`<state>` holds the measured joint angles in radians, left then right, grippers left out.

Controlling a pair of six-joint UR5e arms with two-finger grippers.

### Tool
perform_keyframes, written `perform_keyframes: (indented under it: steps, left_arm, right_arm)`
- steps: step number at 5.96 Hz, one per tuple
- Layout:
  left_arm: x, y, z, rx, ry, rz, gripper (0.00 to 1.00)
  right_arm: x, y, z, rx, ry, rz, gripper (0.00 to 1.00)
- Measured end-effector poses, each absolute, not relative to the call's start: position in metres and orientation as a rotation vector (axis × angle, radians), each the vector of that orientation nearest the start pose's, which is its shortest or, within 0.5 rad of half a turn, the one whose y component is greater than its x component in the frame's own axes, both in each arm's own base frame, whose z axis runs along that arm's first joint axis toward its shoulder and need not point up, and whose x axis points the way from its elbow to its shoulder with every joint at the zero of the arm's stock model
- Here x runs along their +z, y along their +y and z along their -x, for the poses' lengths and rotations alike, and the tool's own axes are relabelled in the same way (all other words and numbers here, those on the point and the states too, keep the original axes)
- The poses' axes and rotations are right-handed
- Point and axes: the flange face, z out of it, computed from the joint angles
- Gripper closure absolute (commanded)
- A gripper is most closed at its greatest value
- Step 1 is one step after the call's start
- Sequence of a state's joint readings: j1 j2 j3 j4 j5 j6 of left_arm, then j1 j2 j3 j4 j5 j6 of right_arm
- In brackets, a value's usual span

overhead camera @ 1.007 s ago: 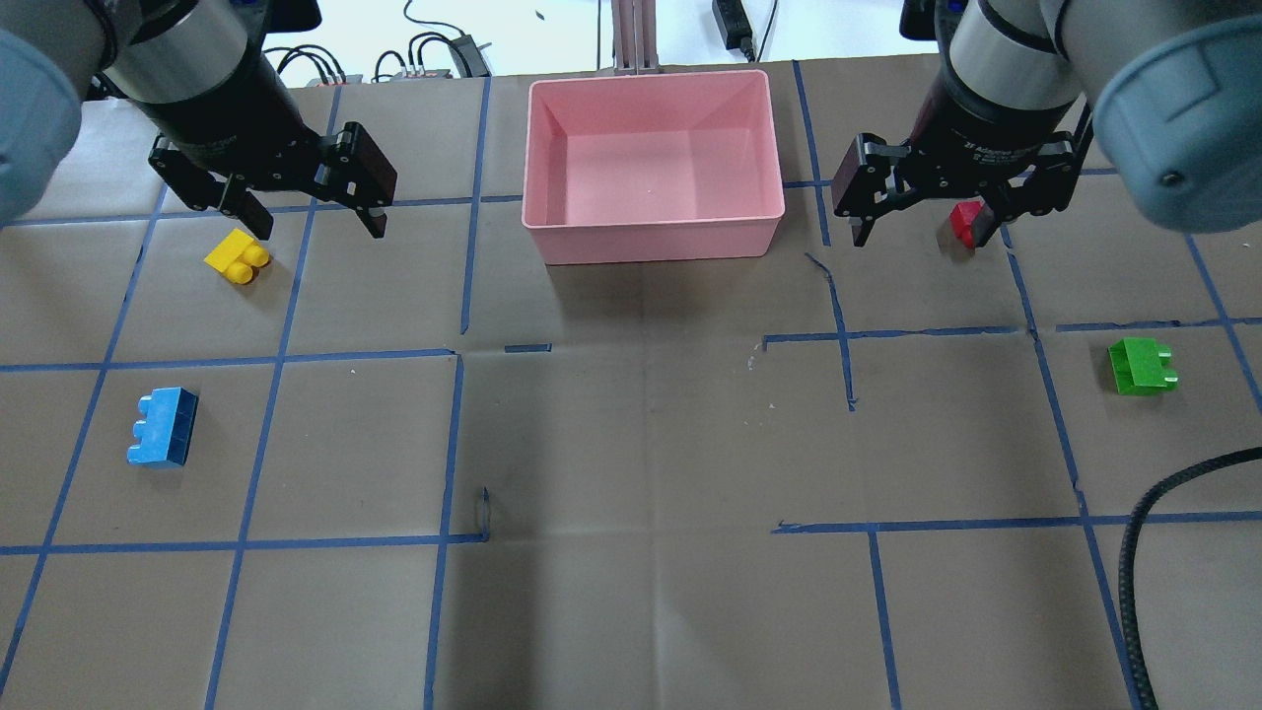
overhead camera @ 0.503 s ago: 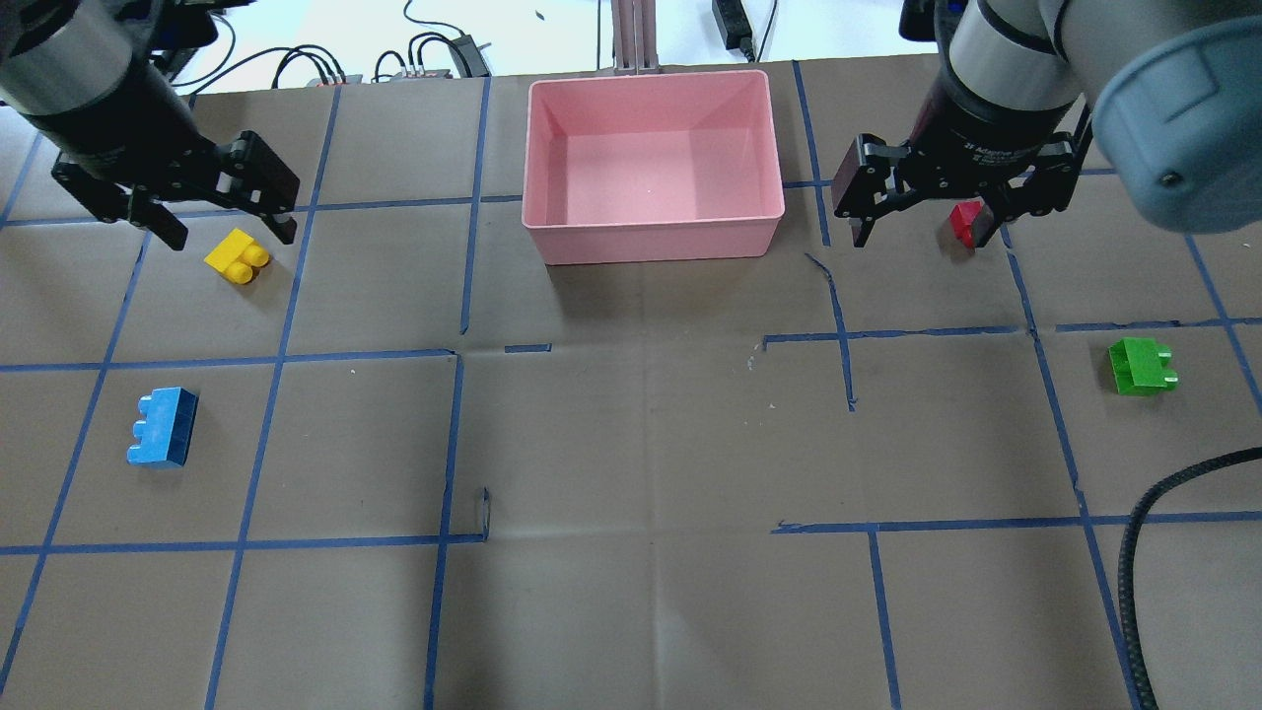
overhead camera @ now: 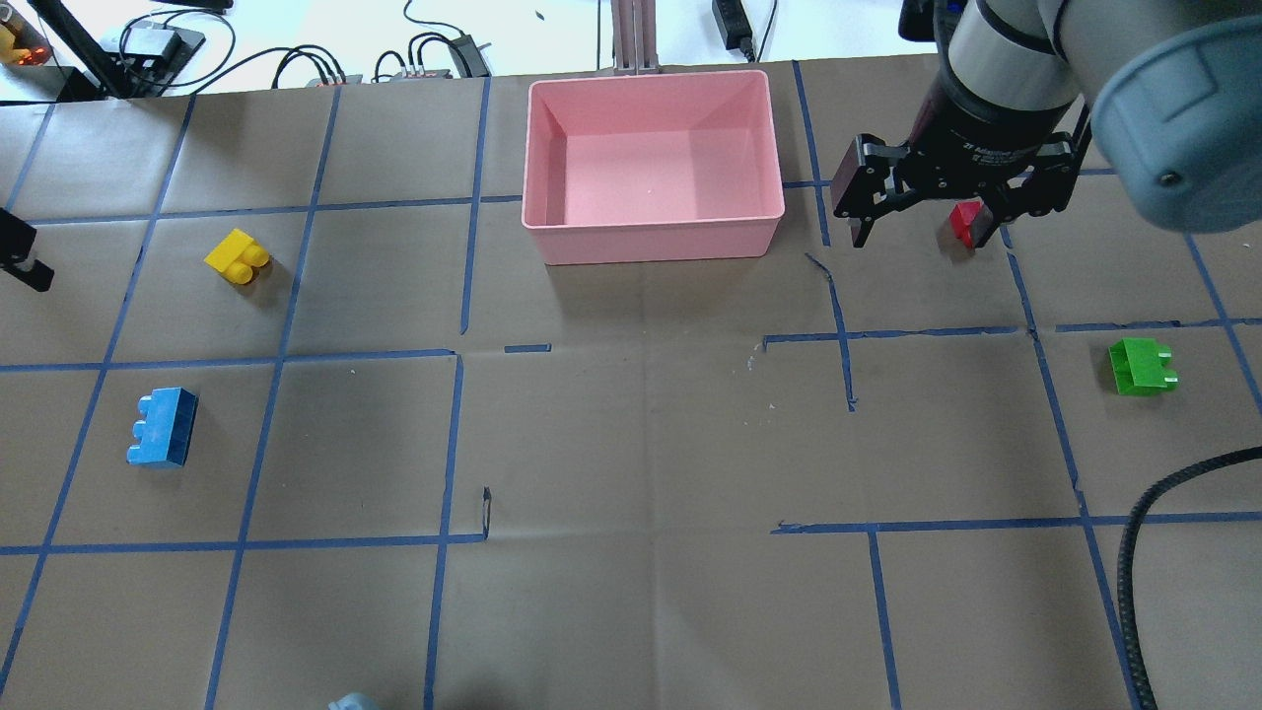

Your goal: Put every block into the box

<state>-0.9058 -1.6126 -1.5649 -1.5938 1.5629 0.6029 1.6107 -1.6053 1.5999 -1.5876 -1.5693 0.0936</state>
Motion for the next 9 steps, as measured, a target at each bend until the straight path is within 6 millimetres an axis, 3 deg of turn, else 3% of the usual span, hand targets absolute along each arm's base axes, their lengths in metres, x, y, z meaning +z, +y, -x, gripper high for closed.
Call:
perform_keyframes:
  steps: [2, 3, 5, 6, 9]
  left_arm:
    - [0.437, -0.479, -0.266, 0.063, 3.189, 0.007, 0.01]
    - [0.412, -0.487, -0.280, 0.052, 3.198, -0.012, 0.01]
    - [0.350, -0.495, -0.281, -0.017, 3.205, -0.022, 0.01]
    - [0.319, -0.492, -0.276, -0.045, 3.199, -0.020, 0.01]
    - [0.238, -0.488, -0.264, -0.065, 3.221, -0.009, 0.01]
  right_arm:
    - [0.493, -0.473, -0.152, -0.036, 3.138, -0.084, 0.00]
    - [0.493, -0.473, -0.152, -0.038, 3.138, -0.084, 0.00]
    - [0.487, -0.477, -0.147, -0.020, 3.139, -0.025, 0.01]
    - [0.484, -0.481, -0.130, -0.008, 3.141, 0.059, 0.01]
    - [0.462, -0.492, -0.019, 0.045, 3.121, 0.154, 0.01]
